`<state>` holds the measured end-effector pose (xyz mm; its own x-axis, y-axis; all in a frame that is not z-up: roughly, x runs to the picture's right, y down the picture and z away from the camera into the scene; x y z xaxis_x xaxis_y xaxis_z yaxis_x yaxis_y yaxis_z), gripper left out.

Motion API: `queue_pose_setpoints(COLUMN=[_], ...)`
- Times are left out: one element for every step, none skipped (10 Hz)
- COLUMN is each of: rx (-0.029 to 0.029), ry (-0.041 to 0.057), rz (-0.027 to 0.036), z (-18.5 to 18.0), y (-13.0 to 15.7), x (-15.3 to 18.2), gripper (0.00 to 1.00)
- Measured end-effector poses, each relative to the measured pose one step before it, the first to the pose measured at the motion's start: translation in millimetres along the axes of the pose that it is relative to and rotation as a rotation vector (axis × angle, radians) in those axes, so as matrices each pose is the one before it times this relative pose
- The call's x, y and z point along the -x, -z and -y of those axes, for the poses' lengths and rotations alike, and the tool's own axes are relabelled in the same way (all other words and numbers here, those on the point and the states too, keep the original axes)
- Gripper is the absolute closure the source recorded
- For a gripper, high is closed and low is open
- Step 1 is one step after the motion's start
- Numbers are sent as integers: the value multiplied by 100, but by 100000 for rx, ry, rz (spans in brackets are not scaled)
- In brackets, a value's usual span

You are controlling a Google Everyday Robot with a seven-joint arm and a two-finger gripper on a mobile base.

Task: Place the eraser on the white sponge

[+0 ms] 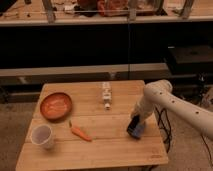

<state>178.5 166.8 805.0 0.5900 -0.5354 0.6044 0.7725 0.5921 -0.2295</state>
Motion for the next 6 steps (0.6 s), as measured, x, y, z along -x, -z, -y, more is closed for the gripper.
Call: queue_pose_setpoints(rx=[-742, -591, -221, -478, -294, -268], ry=[2131, 1798, 1749, 1851, 559, 644], rz=[484, 399, 337, 675, 202, -122], z=[-135, -118, -27, -35, -191, -181], y=[-279, -254, -258, -309, -84, -18], x=[-65, -97, -85, -181, -116, -114], gripper=[100, 100, 100, 100, 100, 100])
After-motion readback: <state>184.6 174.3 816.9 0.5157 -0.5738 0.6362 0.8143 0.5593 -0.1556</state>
